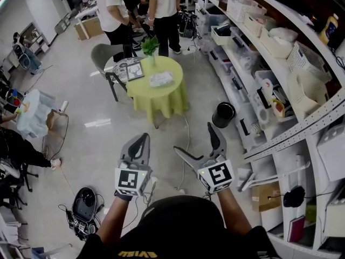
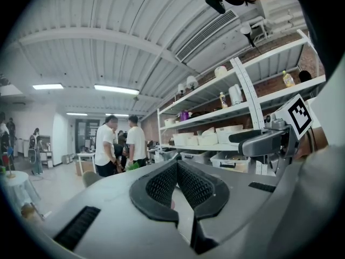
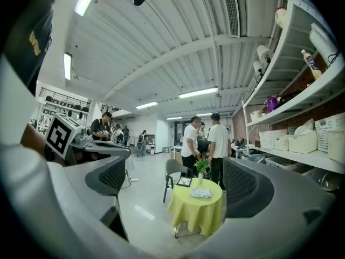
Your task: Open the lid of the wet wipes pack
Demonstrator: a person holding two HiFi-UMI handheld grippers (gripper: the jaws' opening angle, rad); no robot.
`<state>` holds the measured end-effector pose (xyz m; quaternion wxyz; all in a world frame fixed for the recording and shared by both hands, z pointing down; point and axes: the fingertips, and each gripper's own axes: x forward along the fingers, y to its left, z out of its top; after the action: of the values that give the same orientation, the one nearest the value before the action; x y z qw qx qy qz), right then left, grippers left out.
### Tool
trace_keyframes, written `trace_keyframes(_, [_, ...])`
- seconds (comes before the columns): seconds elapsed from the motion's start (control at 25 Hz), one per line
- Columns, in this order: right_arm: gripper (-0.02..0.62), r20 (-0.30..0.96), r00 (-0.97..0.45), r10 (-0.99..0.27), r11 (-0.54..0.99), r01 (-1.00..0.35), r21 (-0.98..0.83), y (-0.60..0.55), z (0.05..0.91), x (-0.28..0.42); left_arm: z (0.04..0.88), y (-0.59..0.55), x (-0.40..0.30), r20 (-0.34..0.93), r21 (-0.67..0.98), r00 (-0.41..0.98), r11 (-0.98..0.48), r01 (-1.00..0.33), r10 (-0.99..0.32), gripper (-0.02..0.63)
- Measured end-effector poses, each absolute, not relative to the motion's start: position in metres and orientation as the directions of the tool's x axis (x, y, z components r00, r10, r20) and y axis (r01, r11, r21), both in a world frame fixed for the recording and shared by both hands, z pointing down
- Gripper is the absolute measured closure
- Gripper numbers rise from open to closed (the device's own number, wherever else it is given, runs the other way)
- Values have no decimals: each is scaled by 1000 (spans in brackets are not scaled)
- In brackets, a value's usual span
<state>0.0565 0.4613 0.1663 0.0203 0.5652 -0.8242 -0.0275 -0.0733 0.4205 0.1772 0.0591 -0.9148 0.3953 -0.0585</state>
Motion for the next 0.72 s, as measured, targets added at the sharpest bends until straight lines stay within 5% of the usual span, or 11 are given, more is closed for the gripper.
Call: trace_keyframes(0.72, [26,37,-351,-936,352,-935,45,413,174,63,177,378,-78,70,-144,656,-658,-739,-752,588])
